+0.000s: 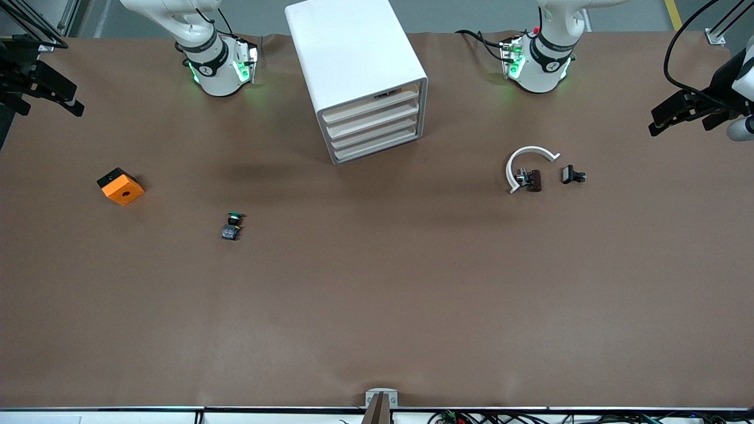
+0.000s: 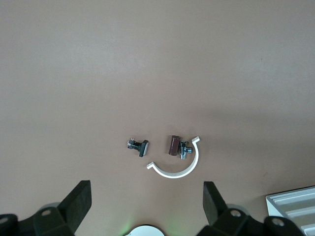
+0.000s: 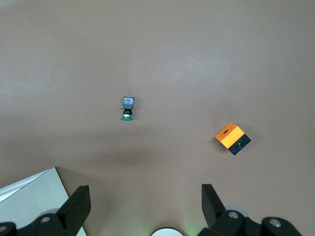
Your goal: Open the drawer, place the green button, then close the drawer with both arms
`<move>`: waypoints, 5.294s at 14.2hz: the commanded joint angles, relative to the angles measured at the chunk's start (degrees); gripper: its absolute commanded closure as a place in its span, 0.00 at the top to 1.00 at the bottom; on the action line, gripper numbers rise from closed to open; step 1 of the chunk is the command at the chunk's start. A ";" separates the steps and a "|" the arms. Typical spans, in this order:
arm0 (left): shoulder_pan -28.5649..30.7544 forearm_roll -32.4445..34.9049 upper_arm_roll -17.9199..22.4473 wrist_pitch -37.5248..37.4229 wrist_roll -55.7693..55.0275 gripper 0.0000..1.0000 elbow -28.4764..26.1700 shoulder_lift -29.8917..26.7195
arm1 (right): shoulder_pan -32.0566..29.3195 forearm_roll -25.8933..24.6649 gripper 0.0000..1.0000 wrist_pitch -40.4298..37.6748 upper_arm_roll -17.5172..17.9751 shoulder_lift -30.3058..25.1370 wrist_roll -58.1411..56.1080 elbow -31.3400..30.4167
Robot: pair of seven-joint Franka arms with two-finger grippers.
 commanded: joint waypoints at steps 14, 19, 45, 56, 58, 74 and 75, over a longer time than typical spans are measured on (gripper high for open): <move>-2.23 0.20 -7.25 1.25 -14.60 1.00 4.11 11.37 | -2.43 0.85 1.00 0.37 -0.22 -0.69 0.21 0.38; -10.48 5.46 -9.72 4.59 -31.13 1.00 5.52 18.93 | -1.91 0.76 1.00 0.11 0.13 0.45 0.30 0.56; -26.23 -20.76 -9.63 25.42 -119.92 1.00 5.00 50.84 | 10.05 2.52 1.00 55.54 0.92 14.84 9.71 -38.82; -28.16 -36.17 -9.81 10.14 -119.92 1.00 5.26 52.34 | 9.25 1.37 1.00 67.42 0.57 29.18 10.49 -36.27; -29.30 -37.76 -9.81 9.78 -120.01 1.00 5.17 52.52 | 9.17 1.46 1.00 69.01 0.57 30.94 10.58 -35.92; -32.21 -49.98 -9.81 3.63 -120.10 0.54 5.43 58.06 | 10.49 1.46 0.00 68.93 0.65 34.03 16.47 -34.86; -32.30 -50.33 -9.81 3.63 -120.10 0.54 5.43 58.49 | 10.57 1.46 0.00 68.75 0.74 33.24 17.60 -34.77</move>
